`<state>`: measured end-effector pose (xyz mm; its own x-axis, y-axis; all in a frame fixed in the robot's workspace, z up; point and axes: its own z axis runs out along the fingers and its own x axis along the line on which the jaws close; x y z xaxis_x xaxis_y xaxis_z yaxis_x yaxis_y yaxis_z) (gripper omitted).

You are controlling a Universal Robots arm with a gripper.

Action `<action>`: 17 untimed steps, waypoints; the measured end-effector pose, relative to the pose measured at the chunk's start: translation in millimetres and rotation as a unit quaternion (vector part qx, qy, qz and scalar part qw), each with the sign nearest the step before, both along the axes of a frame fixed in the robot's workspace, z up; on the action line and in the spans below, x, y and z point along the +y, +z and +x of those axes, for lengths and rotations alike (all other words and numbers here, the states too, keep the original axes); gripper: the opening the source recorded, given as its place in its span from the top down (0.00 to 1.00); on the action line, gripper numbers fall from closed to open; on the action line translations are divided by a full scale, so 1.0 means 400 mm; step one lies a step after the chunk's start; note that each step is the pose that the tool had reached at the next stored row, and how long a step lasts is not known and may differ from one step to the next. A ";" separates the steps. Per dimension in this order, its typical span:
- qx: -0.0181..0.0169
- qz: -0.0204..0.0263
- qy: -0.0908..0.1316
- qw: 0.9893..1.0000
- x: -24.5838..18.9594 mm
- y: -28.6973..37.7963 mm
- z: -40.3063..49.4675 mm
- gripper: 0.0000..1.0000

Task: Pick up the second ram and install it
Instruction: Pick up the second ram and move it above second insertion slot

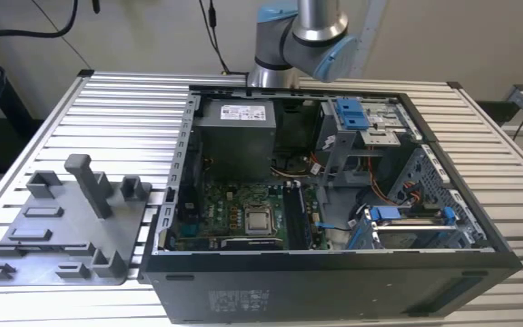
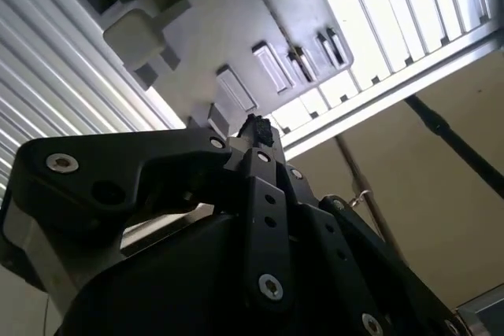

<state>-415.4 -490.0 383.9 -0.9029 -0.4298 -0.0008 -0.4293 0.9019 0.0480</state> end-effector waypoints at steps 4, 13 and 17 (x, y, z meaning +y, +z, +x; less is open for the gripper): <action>0.000 0.000 0.024 1.000 0.000 0.000 0.000 0.89; 0.000 0.000 0.086 0.996 0.000 -0.001 0.000 0.89; 0.000 0.000 0.116 0.993 0.001 -0.001 0.000 0.89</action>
